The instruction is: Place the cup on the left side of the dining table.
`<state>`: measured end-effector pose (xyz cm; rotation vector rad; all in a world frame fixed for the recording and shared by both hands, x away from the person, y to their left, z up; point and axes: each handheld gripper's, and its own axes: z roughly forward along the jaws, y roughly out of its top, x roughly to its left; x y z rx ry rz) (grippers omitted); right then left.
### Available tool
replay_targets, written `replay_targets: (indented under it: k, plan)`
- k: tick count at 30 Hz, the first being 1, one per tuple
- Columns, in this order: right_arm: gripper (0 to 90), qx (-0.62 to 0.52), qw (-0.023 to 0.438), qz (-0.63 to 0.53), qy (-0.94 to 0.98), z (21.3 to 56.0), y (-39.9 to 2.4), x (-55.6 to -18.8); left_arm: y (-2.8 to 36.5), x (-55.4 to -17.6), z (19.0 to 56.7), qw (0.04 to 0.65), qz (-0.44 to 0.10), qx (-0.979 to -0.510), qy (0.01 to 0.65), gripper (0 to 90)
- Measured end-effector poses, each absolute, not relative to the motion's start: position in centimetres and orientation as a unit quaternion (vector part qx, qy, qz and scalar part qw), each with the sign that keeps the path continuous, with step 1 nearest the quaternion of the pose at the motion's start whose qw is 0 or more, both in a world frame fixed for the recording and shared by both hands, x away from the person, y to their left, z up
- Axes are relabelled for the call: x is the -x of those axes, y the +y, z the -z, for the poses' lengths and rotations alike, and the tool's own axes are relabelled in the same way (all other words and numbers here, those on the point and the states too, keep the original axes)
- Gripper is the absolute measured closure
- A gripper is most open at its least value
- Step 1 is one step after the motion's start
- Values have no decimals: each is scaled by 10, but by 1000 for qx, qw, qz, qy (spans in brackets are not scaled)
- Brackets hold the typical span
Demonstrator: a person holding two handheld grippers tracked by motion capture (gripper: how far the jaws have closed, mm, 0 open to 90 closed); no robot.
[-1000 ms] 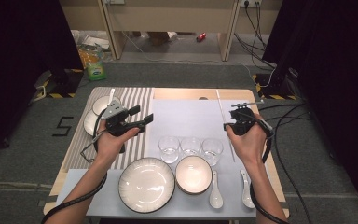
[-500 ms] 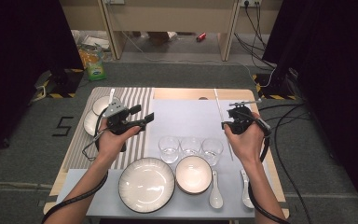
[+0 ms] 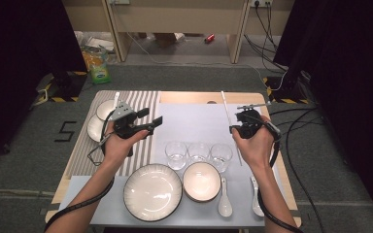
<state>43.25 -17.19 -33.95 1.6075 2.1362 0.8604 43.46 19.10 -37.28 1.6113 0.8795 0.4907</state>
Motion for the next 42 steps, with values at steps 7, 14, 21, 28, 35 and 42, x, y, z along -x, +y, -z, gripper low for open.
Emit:
replay_targets:
  k: [7,14,21,28,35,42]
  plan:
    - [854,-562,165,-305,751,338,-170,-433,187,-437,371,582,-210,-691,373,308]
    - [854,-559,168,-307,751,337,-168,-433,185,-439,371,581,-209,-693,373,308]
    - [854,-556,166,-312,752,336,-164,-434,184,-440,369,581,-209,-694,371,308]
    - [854,-552,168,-316,753,336,-161,-434,183,-441,369,580,-208,-695,371,308]
    - [854,-549,170,-319,753,335,-158,-434,182,-442,368,581,-208,-694,371,308]
    - [854,-547,170,-320,755,335,-155,-435,181,-443,368,580,-207,-695,372,308]
